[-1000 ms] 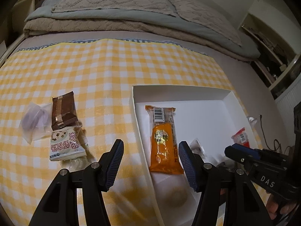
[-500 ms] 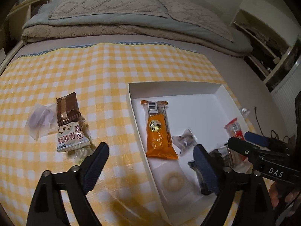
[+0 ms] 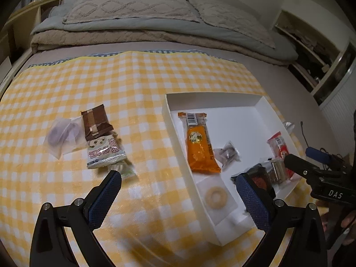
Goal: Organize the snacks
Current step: 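Lift both tools from the tray back toward the remaining snacks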
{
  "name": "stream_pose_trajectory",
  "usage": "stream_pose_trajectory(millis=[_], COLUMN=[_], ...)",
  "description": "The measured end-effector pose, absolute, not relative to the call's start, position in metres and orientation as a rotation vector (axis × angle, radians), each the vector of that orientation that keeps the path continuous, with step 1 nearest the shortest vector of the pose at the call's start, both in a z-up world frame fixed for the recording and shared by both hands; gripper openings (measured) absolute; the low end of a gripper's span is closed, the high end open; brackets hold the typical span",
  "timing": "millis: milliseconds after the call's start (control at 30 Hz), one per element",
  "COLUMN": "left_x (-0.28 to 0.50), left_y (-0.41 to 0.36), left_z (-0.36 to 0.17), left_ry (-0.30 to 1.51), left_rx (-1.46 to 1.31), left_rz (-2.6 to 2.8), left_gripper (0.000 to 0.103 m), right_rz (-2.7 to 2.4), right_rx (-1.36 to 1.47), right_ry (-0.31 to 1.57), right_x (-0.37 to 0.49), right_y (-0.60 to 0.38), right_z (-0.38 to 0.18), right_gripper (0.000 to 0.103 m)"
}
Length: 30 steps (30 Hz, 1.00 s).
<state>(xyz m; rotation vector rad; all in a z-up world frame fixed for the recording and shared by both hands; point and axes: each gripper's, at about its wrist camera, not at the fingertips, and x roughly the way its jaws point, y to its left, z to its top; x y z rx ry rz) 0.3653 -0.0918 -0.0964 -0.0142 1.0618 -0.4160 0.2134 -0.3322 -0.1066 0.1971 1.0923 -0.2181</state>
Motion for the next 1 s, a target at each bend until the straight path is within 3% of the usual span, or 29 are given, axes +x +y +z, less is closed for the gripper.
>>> stream_pose_trajectory(millis=[1000], left_x=[0.37], left_y=[0.056], left_z=[-0.04], left_ry=[0.973], left_rx=[-0.096], left_rz=[-0.258], left_gripper=[0.103], right_rz=[-0.13], right_rx=[0.187], right_ry=[0.962], right_x=[0.244], right_y=[-0.255], right_z=[-0.075], right_gripper=[0.103])
